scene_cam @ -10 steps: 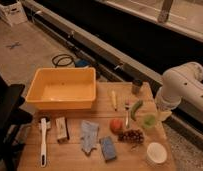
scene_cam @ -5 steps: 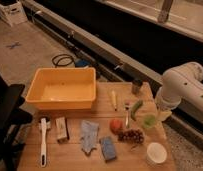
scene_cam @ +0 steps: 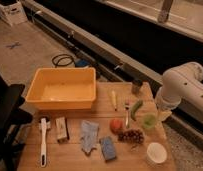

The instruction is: Place banana in tray

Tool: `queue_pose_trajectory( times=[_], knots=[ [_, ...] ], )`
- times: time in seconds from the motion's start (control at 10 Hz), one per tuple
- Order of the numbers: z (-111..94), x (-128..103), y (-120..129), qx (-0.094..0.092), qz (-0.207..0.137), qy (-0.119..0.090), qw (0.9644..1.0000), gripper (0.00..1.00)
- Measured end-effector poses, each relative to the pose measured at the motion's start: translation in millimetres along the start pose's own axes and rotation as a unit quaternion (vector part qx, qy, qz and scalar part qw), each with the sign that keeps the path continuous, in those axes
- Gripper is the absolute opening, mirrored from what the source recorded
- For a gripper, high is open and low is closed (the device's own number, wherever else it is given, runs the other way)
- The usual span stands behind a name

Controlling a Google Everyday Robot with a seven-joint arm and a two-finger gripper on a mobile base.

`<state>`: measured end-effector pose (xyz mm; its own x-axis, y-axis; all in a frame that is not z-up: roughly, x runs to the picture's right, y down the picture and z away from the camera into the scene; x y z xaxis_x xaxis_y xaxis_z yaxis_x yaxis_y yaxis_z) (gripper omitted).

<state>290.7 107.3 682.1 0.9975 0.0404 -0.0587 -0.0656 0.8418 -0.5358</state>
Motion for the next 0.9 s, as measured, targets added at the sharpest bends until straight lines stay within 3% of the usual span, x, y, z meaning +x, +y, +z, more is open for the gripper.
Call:
queue_pose_trajectory(
  times=[0.8, 0.9],
  knots=[
    [0.3, -0.1, 0.6, 0.000, -0.002, 0.001, 1.0000, 0.65],
    [-1.0, -0.4, -2.0, 0.009, -0.016, 0.014, 0.9997, 0.65]
  ],
)
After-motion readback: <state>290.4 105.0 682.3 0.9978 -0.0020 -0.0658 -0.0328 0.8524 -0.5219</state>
